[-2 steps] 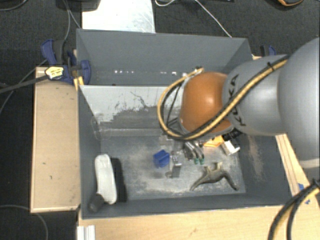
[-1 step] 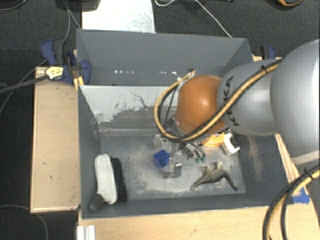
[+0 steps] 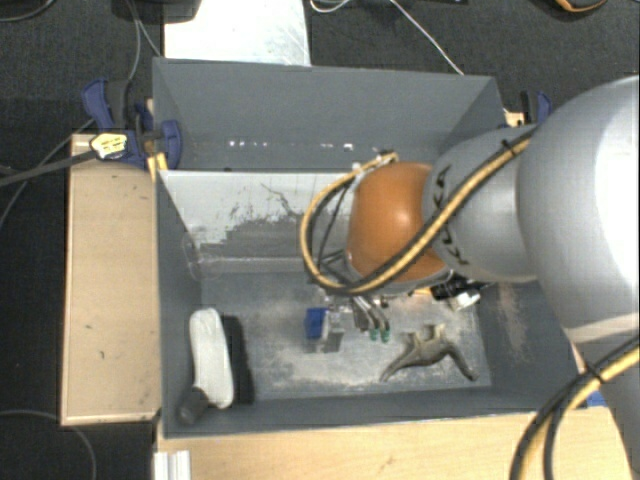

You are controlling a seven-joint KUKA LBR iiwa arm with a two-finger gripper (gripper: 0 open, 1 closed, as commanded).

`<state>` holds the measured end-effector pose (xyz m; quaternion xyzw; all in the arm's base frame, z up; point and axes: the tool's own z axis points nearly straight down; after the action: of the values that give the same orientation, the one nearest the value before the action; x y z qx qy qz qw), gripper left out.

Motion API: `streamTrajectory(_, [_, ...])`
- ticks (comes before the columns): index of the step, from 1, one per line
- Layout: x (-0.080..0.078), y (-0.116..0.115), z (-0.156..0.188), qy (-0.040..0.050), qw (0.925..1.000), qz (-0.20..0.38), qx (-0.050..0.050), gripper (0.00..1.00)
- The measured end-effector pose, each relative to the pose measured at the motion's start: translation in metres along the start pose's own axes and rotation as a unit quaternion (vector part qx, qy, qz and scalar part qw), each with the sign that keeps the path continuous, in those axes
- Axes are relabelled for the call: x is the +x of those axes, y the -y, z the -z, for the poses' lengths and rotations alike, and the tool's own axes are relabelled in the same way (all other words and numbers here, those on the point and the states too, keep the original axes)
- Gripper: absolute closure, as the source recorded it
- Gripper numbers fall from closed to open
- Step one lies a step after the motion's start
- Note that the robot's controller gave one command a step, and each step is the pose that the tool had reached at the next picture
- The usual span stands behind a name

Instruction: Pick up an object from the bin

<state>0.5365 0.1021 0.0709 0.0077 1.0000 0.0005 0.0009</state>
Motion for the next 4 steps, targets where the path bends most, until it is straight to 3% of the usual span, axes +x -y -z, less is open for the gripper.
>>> streamTrajectory(4, [0.001, 0.0, 0.024, -0.0002, 1.0, -0.001, 0.0, 1.0])
